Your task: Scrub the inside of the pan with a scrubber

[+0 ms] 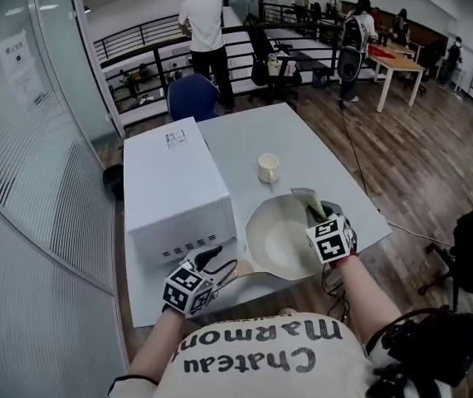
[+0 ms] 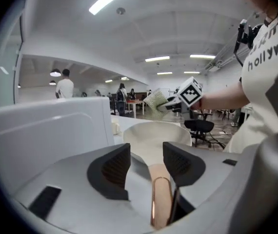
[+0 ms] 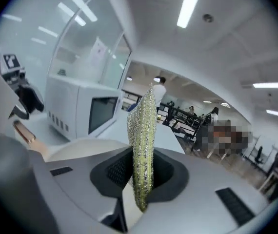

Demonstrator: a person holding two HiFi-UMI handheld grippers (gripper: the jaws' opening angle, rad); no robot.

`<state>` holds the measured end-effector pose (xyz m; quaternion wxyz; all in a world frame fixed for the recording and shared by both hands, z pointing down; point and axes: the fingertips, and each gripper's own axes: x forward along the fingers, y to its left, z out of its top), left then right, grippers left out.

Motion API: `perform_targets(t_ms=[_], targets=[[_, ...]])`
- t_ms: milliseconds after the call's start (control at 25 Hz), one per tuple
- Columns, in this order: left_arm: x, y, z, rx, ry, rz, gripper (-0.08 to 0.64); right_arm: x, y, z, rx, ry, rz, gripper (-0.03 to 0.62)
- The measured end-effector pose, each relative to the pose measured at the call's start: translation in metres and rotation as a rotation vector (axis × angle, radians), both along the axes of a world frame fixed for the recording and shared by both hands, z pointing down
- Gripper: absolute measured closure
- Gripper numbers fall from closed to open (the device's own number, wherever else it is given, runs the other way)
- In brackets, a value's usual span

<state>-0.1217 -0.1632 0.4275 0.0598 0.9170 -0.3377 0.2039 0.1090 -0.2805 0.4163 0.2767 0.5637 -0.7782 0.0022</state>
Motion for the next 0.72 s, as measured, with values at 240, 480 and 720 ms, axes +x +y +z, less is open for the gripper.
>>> perform_targets(t_ms=[240, 480, 720], targets=[[0.031, 0.009, -0.072, 0.13, 0.315, -0.129, 0.489, 0.005, 0.087, -0.064, 0.147, -0.357, 0.106, 0.54], [0.074, 0.056, -0.073, 0.048, 0.394, -0.074, 0.557, 0.008, 0.125, -0.063, 0.184, -0.479, 0.117, 0.54], [0.078, 0.083, -0.058, 0.034, 0.312, -0.149, 0.557, 0.022, 0.147, -0.067, 0.177, -0.53, 0.103, 0.54]])
